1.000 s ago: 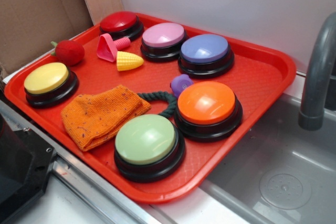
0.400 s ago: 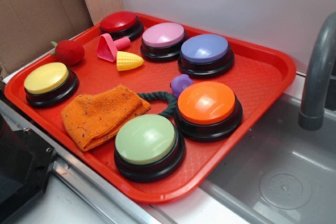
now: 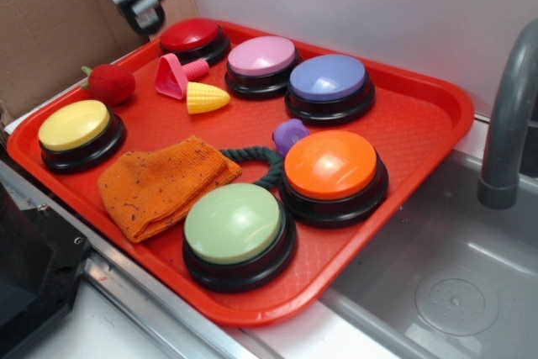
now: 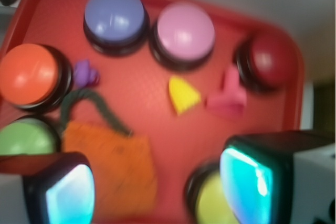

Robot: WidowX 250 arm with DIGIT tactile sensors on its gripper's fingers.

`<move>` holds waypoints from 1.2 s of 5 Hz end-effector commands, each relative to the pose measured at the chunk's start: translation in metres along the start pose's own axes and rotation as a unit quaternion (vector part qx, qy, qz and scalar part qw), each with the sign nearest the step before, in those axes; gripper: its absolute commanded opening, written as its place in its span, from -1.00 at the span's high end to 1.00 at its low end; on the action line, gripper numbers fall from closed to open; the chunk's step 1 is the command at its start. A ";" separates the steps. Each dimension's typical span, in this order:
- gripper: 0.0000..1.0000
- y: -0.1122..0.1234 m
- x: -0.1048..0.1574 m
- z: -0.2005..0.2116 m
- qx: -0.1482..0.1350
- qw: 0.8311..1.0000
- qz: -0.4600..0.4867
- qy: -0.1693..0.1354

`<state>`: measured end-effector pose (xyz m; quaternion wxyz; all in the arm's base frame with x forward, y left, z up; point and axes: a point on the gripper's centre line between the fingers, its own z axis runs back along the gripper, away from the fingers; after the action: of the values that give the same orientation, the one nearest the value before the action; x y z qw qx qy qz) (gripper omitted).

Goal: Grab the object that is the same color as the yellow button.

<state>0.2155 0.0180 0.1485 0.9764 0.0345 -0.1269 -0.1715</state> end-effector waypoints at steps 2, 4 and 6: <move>-1.00 0.027 0.021 -0.068 0.002 0.998 -0.047 -0.035; -1.00 0.030 0.018 -0.097 0.017 0.998 -0.048 -0.022; -1.00 0.028 0.019 -0.116 0.006 0.998 -0.055 -0.005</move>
<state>0.2578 0.0446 0.0300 0.9699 0.0340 -0.1071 -0.2159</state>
